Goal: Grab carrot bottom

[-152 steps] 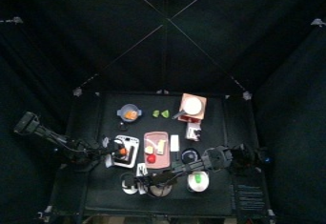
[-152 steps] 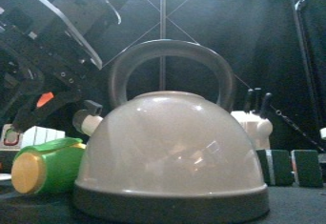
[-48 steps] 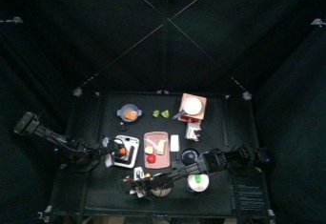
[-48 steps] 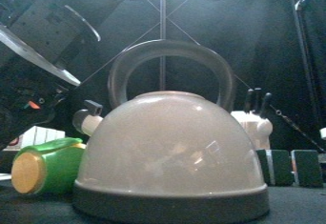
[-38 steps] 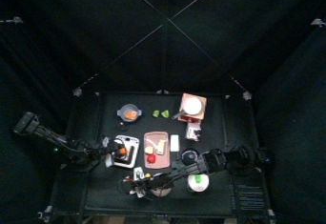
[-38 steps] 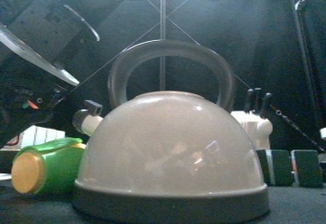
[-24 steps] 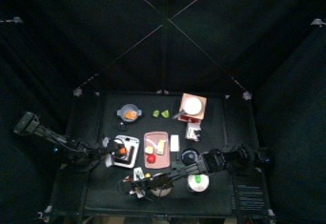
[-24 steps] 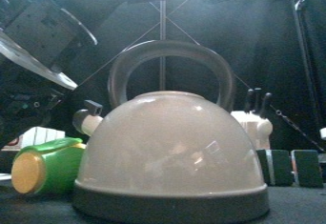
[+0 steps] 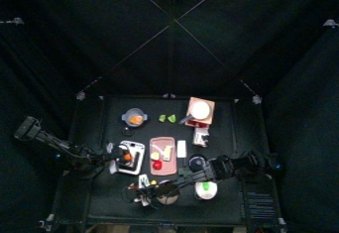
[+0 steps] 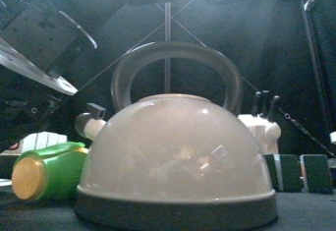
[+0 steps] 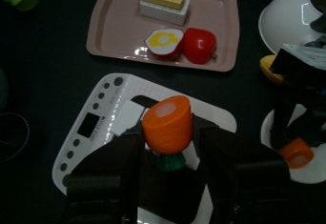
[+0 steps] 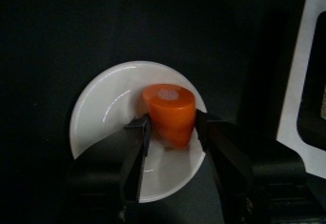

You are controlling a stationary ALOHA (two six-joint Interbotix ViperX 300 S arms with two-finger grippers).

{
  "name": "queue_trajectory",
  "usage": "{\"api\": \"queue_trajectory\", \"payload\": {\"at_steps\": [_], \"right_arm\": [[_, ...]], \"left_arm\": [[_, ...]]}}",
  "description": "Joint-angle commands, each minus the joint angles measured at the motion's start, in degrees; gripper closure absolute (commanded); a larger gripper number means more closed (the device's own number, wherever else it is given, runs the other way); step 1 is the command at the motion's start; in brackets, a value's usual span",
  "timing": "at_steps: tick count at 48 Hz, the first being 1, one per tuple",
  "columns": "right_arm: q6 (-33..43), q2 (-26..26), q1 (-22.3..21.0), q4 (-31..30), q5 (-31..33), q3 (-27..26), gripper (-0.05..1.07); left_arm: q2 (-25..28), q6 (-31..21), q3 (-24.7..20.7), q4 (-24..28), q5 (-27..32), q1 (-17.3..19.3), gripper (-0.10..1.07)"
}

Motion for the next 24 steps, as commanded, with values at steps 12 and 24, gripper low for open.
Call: {"api": "queue_trajectory", "payload": {"at_steps": [12,24], "right_arm": [[0.00,-1.23,-0.35,0.09,-0.18,-1.67,0.29],[0.18,-2.46,0.00,0.09,0.97,-1.67,0.35]], "left_arm": [[0.00,0.00,-0.70,0.18,-0.09,0.18,0.36],[0.00,0.00,-0.70,0.18,-0.09,0.18,0.36]]}}
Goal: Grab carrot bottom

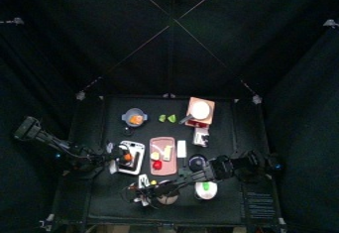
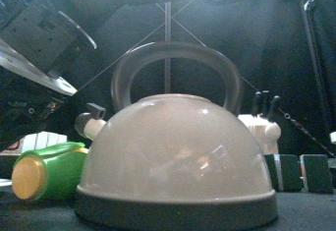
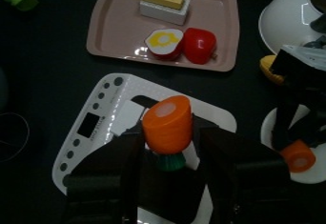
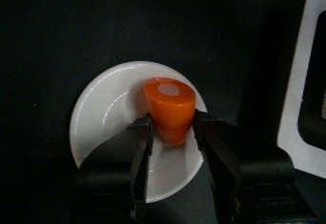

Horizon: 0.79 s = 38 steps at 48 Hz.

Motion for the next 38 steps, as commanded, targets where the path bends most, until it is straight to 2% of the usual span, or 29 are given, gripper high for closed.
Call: {"api": "queue_trajectory", "payload": {"at_steps": [1,19,38], "right_arm": [[0.00,-2.99,0.00,0.09,0.70,-1.49,0.35],[0.97,-8.17,0.79,0.18,1.41,1.76,0.35],[1.05,-10.99,0.62,1.23,0.79,5.98,0.35]], "left_arm": [[0.00,0.00,-0.70,0.18,-0.18,0.18,0.36],[0.00,0.09,-0.88,0.35,-1.14,0.18,0.36],[-0.09,0.09,-0.97,0.70,-1.32,0.18,0.36]]}}
